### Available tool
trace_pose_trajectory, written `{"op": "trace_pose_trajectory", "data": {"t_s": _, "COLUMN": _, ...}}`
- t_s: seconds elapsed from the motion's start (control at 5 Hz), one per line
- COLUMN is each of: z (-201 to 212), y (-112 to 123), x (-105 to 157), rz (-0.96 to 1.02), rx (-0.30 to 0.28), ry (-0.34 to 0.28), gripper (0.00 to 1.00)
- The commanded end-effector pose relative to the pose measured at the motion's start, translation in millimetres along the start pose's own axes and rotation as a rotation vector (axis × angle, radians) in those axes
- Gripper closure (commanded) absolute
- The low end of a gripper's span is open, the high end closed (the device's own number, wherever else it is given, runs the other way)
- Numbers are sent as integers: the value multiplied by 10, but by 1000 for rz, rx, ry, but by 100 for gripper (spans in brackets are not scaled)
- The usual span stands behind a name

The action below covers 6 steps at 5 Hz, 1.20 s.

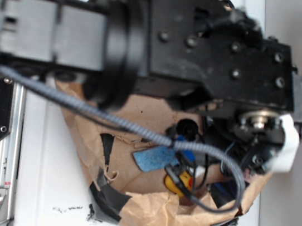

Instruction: Grab the yellow duck.

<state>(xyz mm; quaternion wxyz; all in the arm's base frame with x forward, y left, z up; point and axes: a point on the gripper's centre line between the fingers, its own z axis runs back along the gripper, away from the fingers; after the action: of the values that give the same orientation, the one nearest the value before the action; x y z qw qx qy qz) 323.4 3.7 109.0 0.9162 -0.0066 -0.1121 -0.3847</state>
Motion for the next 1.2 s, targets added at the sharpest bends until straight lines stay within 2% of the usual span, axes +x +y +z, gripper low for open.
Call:
{"op": "trace_pose_trajectory", "data": {"t_s": 0.0, "z": -15, "y": -628, "x": -56, "rz": -114, "rx": -9, "ry": -19, "gripper": 0}}
{"op": "trace_pose_trajectory", "data": {"t_s": 0.2, "z": -180, "y": -807, "x": 39, "rz": -149, "rx": -45, "ry": -46, "gripper": 0}}
{"op": "trace_pose_trajectory", "data": {"t_s": 0.4, "z": -379, "y": -822, "x": 144, "rz": -163, "rx": -65, "ry": -58, "gripper": 0}}
{"op": "trace_pose_trajectory", "data": {"t_s": 0.6, "z": -608, "y": -882, "x": 223, "rz": -163, "rx": -70, "ry": -42, "gripper": 0}}
{"op": "trace_pose_trajectory", "data": {"t_s": 0.8, "z": -820, "y": -987, "x": 321, "rz": -169, "rx": -50, "ry": -33, "gripper": 0}}
{"op": "trace_pose_trajectory", "data": {"t_s": 1.0, "z": -903, "y": -1082, "x": 394, "rz": -113, "rx": -37, "ry": -11, "gripper": 100}}
